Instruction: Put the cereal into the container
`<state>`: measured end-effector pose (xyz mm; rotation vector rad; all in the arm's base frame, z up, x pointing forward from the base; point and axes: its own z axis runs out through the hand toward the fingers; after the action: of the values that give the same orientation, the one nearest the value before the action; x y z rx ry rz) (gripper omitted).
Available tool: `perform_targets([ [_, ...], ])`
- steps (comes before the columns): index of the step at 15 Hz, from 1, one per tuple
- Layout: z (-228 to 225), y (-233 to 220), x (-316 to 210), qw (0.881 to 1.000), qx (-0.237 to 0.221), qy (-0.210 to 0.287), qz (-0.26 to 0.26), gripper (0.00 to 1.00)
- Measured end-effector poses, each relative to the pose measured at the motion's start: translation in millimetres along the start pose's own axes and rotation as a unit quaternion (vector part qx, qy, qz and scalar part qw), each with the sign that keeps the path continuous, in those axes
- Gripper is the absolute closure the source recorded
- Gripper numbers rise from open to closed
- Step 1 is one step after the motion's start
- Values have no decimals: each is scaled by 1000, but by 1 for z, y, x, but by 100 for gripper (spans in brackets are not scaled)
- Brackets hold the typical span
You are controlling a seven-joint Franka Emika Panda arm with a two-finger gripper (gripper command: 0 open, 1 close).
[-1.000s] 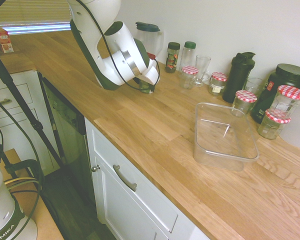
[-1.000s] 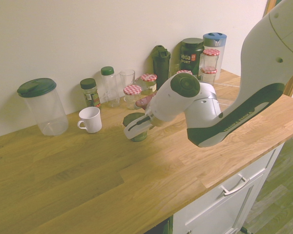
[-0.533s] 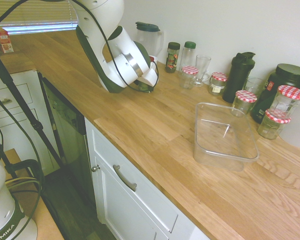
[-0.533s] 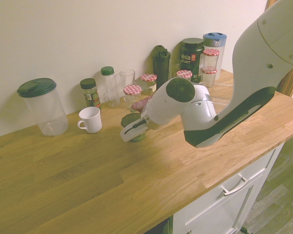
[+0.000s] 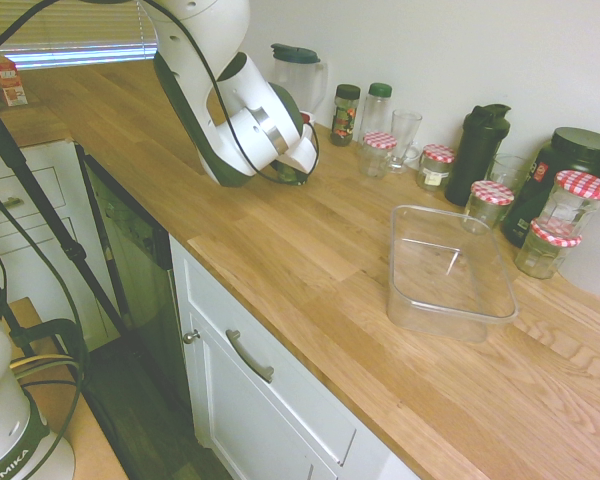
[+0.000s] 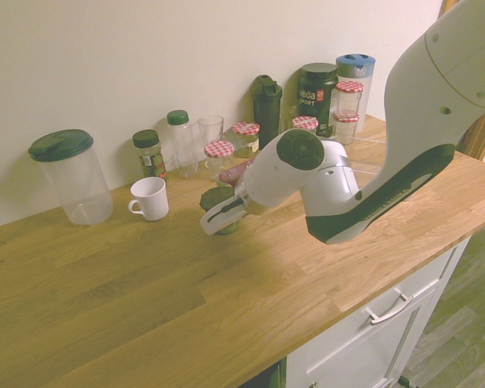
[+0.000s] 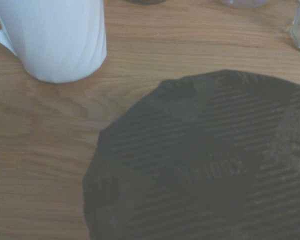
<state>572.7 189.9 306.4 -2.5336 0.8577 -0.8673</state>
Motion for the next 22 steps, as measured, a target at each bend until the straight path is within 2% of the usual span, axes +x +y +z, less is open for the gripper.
perform_targets([
  [6, -38, -6, 58, 998, 11, 59, 19, 100],
  [9, -70, 14, 93, 995, 6, 92, 47, 100],
  [12, -110, 54, 121, 989, -7, 121, 82, 100],
  [16, -154, 135, 155, 978, -39, 158, 130, 100],
  [19, -162, 194, 164, 973, -59, 160, 158, 100],
  [22, -161, 227, 171, 970, -69, 159, 170, 100],
])
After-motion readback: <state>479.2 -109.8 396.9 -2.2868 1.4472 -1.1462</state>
